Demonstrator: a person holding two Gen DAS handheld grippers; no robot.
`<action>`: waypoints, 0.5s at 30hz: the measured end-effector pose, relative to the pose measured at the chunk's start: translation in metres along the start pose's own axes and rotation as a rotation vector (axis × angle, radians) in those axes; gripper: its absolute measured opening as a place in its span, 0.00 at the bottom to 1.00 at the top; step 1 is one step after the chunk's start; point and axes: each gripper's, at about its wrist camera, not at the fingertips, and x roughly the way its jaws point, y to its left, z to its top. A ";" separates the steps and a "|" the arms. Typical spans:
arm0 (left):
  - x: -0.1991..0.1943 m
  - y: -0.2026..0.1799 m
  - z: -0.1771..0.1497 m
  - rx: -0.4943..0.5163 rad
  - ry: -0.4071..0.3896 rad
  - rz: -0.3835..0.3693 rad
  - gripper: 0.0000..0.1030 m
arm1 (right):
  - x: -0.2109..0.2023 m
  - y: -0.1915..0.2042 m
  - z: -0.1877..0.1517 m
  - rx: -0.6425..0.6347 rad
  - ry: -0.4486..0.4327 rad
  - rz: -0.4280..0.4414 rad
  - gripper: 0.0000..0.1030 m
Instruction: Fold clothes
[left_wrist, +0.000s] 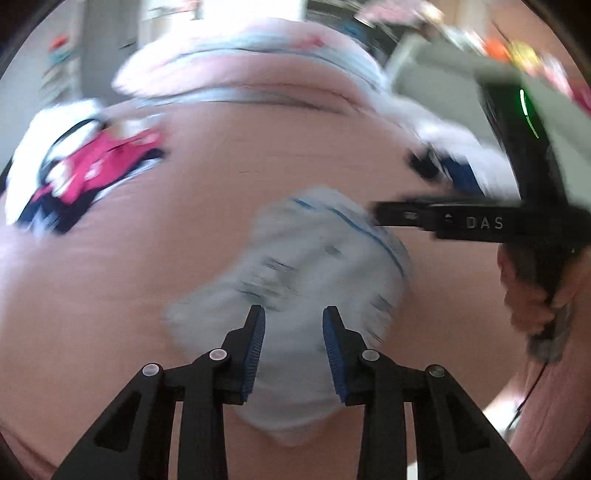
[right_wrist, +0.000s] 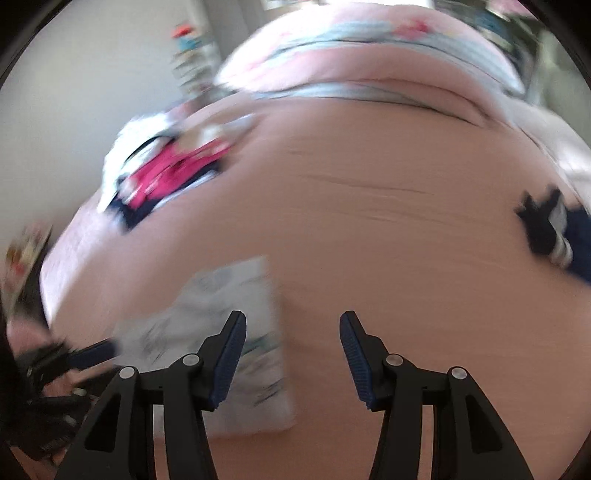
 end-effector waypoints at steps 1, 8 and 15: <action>0.010 -0.001 -0.006 0.005 0.046 0.021 0.30 | 0.000 0.014 -0.006 -0.074 0.021 -0.022 0.50; -0.027 0.029 -0.018 -0.067 0.026 0.056 0.30 | -0.014 -0.027 -0.023 0.108 0.056 -0.114 0.52; -0.040 -0.017 -0.023 0.212 -0.076 0.040 0.68 | -0.023 -0.045 -0.051 0.140 0.205 -0.142 0.52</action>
